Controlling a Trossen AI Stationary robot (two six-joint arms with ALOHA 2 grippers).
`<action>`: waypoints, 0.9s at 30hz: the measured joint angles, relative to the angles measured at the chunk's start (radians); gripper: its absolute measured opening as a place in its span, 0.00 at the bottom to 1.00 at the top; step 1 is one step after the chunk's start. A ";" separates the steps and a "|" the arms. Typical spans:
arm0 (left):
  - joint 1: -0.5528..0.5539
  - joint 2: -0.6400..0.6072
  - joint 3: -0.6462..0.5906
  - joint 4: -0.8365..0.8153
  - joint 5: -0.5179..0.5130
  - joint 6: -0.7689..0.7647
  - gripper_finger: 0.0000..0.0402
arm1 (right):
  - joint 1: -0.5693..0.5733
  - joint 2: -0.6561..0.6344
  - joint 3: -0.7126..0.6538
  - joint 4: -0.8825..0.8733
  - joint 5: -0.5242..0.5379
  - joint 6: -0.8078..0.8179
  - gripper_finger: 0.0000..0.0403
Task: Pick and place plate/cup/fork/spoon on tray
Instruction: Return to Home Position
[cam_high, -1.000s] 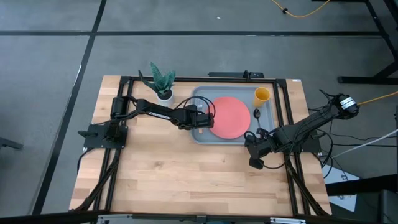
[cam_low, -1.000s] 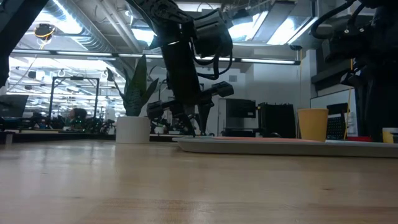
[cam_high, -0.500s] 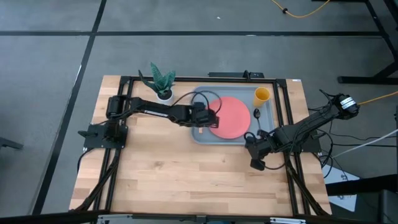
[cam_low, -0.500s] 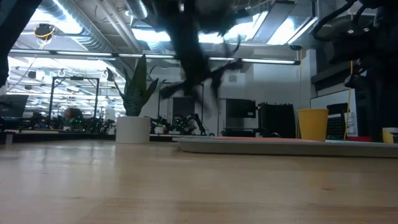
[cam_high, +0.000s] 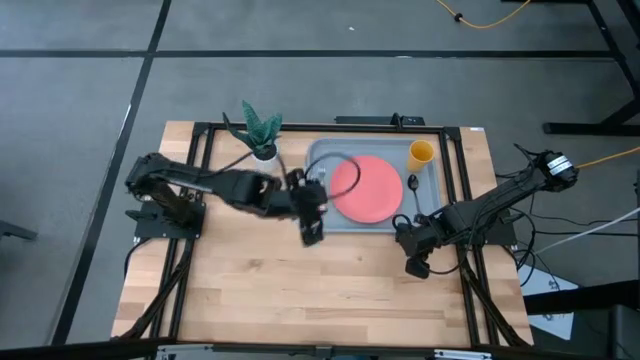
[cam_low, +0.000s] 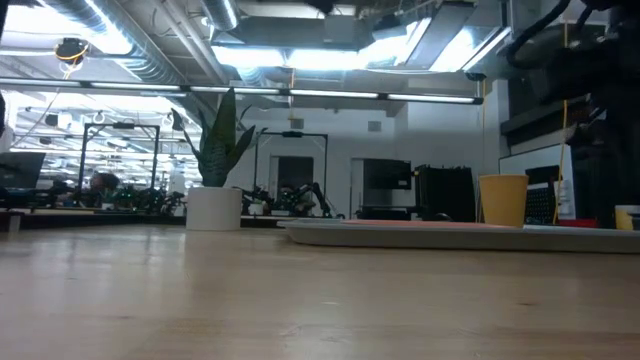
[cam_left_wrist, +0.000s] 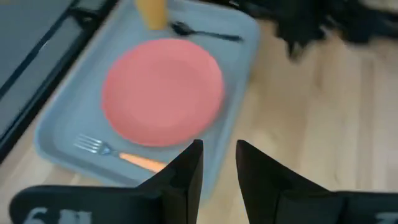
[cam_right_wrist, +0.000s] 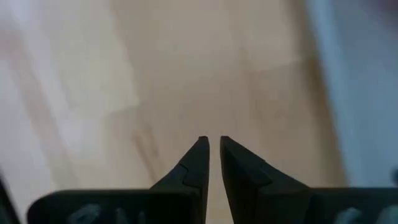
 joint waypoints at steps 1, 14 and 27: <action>-0.018 -0.010 0.000 -0.022 0.001 0.015 0.22 | 0.004 -0.007 0.000 0.004 -0.023 -0.028 0.11; -0.080 -0.274 -0.305 -0.059 -0.109 0.008 0.22 | 0.071 -0.446 0.000 0.104 0.035 -0.235 0.11; 0.096 -0.778 -1.037 0.721 0.241 0.152 0.22 | 0.081 -0.829 -0.003 0.147 0.195 -0.413 0.11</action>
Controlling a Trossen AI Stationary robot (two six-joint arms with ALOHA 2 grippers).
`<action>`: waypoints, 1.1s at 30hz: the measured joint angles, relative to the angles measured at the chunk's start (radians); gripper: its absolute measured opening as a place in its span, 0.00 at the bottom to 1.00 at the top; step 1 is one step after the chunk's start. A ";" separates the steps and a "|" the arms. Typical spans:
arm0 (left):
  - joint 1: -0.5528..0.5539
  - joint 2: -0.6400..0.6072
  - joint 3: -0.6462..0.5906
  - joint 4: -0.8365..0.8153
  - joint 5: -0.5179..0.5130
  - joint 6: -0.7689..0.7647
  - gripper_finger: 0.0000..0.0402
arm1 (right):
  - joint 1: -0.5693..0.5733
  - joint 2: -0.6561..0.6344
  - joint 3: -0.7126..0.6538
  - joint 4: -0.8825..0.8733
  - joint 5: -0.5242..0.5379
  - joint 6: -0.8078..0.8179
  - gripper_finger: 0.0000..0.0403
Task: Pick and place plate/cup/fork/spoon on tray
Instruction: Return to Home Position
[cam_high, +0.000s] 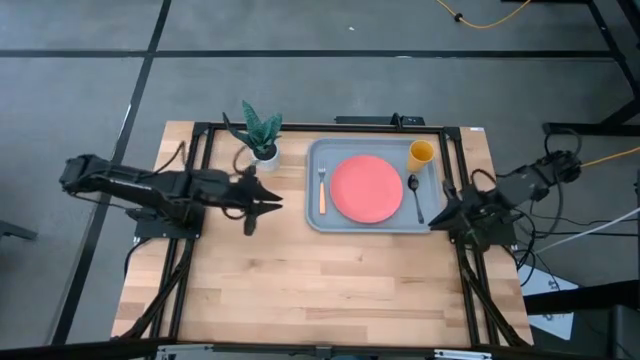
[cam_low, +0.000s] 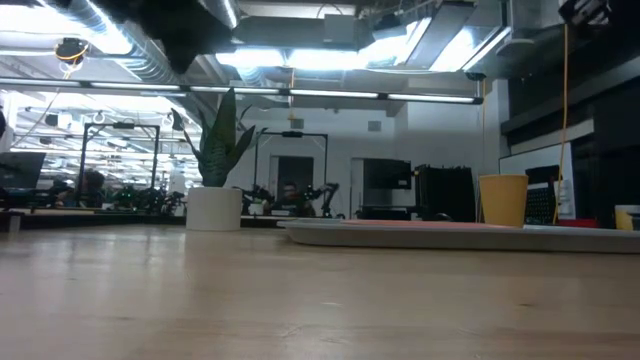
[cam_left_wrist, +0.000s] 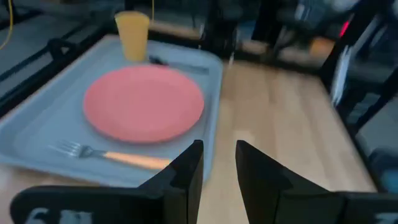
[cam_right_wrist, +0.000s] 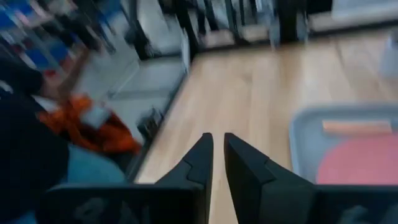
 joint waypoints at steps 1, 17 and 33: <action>0.011 -0.027 -0.045 0.060 0.018 -0.016 0.22 | 0.000 -0.017 -0.004 0.031 0.000 -0.017 0.11; 0.092 -0.284 -0.445 0.491 0.180 -0.142 0.21 | 0.000 -0.318 -0.363 0.324 -0.061 -0.174 0.11; 0.081 -0.309 -0.633 0.772 0.195 -0.154 0.21 | -0.002 -0.384 -0.449 0.339 -0.074 -0.277 0.11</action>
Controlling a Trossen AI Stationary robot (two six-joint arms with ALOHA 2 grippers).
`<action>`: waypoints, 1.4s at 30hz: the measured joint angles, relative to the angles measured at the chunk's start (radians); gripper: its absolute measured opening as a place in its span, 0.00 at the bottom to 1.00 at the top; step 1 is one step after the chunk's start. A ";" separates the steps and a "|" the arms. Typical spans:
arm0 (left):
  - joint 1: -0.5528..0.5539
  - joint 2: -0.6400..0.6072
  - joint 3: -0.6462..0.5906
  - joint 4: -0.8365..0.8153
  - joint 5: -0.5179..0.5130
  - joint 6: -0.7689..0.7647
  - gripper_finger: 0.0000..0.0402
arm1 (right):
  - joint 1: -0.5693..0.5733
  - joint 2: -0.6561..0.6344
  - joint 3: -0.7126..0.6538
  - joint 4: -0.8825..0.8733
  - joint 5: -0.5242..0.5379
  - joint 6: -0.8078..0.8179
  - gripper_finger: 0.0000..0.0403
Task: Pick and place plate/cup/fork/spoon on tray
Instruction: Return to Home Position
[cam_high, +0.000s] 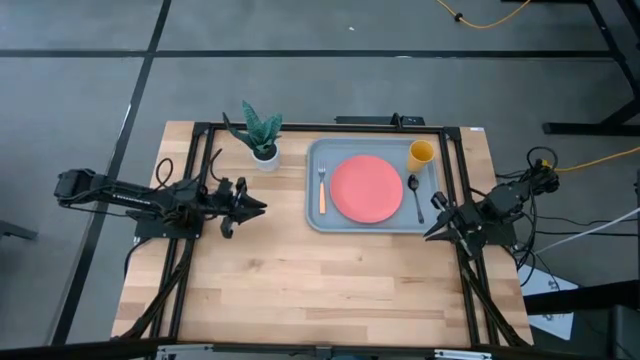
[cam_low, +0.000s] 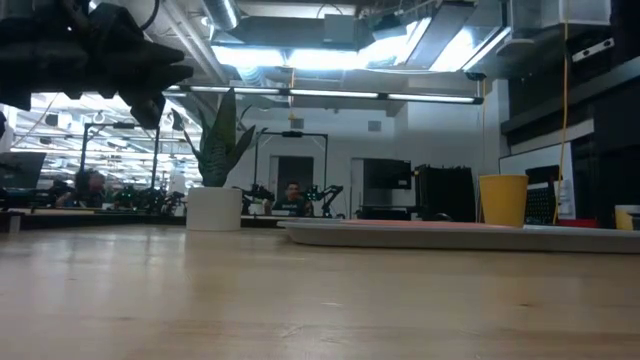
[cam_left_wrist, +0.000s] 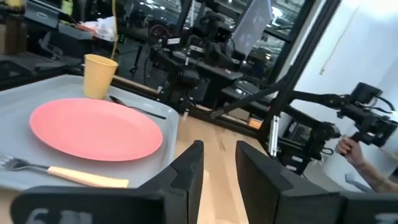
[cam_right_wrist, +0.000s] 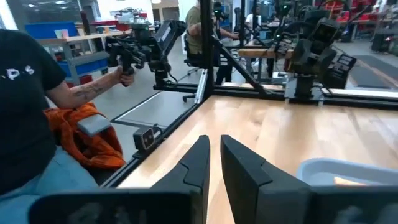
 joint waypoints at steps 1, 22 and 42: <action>-0.001 0.000 0.000 0.000 0.008 0.004 0.21 | 0.000 0.000 -0.005 0.003 0.014 -0.008 0.11; -0.002 0.000 0.000 -0.022 -0.038 -0.001 0.21 | -0.077 0.000 -0.229 0.324 0.117 -0.150 0.11; -0.002 0.000 0.000 -0.022 0.047 0.006 0.21 | -0.153 0.009 -0.234 0.314 -0.040 -0.075 0.11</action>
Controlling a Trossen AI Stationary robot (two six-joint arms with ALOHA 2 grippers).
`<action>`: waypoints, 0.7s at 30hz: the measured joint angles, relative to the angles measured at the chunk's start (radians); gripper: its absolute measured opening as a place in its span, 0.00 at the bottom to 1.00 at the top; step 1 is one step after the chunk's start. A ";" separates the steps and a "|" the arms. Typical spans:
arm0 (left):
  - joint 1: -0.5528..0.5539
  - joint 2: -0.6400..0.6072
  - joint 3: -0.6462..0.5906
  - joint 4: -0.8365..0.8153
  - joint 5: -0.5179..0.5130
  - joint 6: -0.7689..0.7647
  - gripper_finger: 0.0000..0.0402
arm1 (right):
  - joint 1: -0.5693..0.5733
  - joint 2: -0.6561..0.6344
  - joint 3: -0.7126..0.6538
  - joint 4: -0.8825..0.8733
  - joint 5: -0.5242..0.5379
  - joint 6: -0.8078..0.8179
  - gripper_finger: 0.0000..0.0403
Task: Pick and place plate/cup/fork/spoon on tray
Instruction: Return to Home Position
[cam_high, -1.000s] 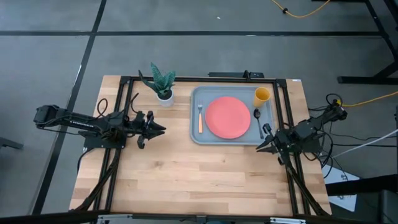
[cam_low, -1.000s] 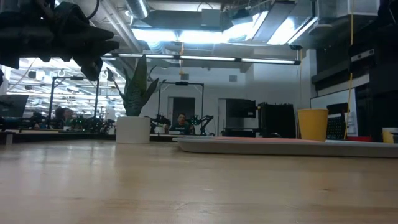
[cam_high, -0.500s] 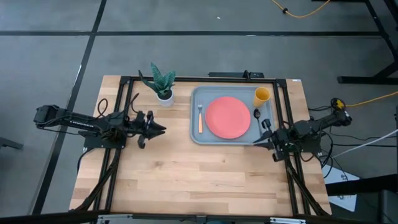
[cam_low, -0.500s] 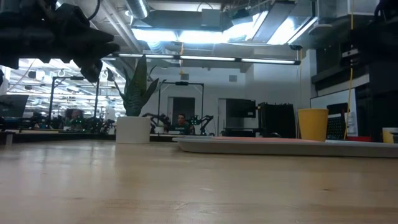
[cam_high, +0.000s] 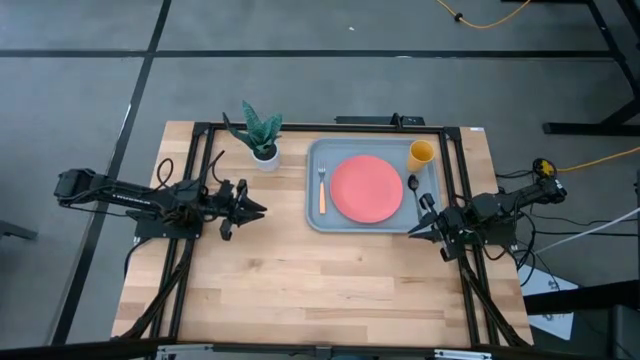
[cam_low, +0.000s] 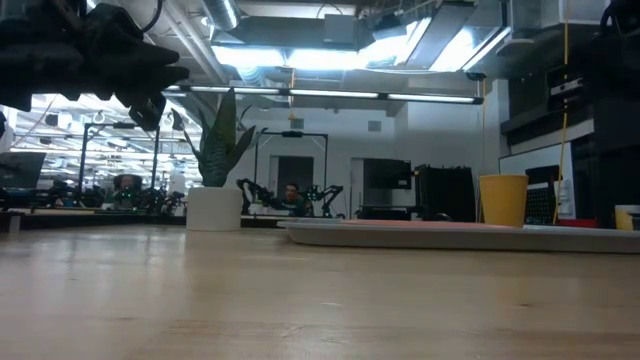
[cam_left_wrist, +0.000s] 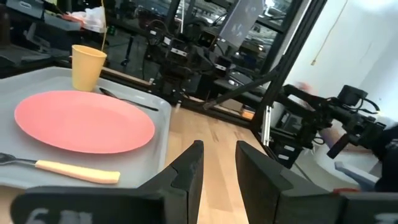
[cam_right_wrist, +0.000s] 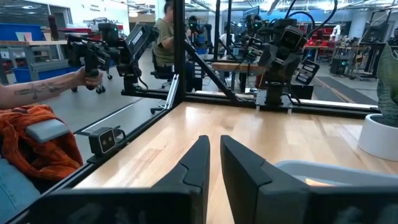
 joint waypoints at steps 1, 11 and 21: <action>0.000 0.000 0.000 0.000 -0.001 0.000 0.21 | 0.000 0.000 0.000 0.000 0.000 -0.001 0.11; 0.000 0.000 0.000 -0.047 -0.016 0.000 0.21 | 0.000 0.000 0.000 0.000 0.000 -0.001 0.11; 0.000 0.000 0.000 -0.047 -0.016 0.000 0.21 | 0.000 0.000 0.000 0.000 0.000 -0.001 0.11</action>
